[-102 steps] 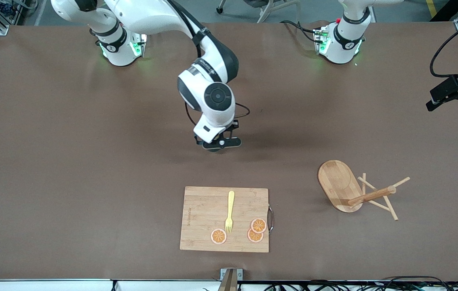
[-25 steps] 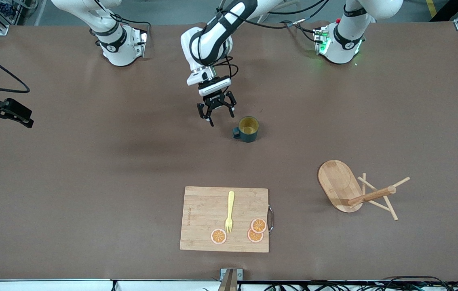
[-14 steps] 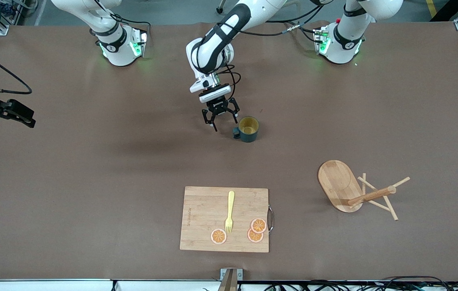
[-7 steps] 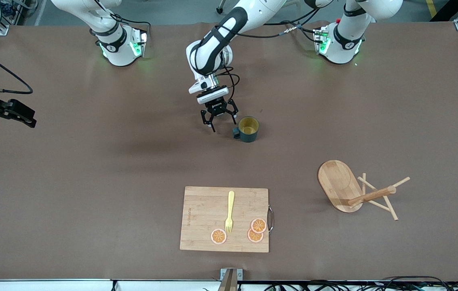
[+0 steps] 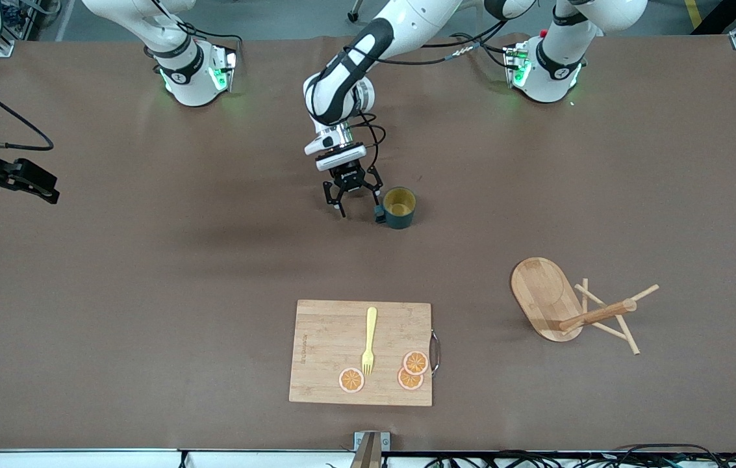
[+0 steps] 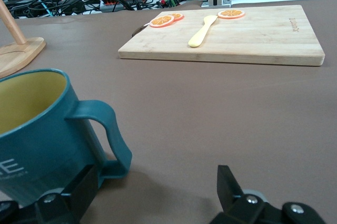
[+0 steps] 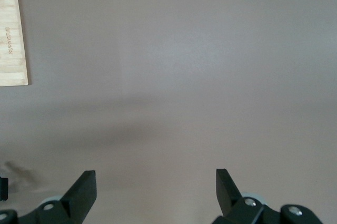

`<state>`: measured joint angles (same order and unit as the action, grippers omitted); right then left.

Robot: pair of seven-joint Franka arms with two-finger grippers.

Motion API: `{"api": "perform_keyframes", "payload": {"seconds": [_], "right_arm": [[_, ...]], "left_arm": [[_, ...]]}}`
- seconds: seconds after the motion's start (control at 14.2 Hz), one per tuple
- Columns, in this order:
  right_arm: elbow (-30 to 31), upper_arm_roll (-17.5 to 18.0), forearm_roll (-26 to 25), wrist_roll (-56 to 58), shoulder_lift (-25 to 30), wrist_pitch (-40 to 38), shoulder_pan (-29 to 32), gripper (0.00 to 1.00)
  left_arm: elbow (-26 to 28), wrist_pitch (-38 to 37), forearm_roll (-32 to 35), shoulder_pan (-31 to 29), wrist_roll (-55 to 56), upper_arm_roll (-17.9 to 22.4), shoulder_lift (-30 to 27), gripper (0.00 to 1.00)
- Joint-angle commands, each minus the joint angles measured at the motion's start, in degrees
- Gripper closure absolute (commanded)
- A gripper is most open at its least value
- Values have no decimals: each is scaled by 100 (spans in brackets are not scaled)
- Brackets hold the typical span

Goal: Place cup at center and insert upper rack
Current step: 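Lower the left gripper onto the mug handle and close it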

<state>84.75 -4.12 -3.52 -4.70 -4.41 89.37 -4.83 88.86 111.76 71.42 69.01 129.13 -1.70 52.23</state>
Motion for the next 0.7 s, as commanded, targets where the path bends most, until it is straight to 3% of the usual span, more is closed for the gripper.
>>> {"api": "perform_keyframes", "payload": {"seconds": [0.0, 0.63], "right_arm": [[138, 25, -34, 13, 133, -7, -1, 0], [68, 17, -43, -40, 133, -16, 43, 0]], "left_arm": [[-141, -102, 109, 42, -116, 55, 68, 0], [-150, -32, 223, -2, -212, 214, 121, 1]]}}
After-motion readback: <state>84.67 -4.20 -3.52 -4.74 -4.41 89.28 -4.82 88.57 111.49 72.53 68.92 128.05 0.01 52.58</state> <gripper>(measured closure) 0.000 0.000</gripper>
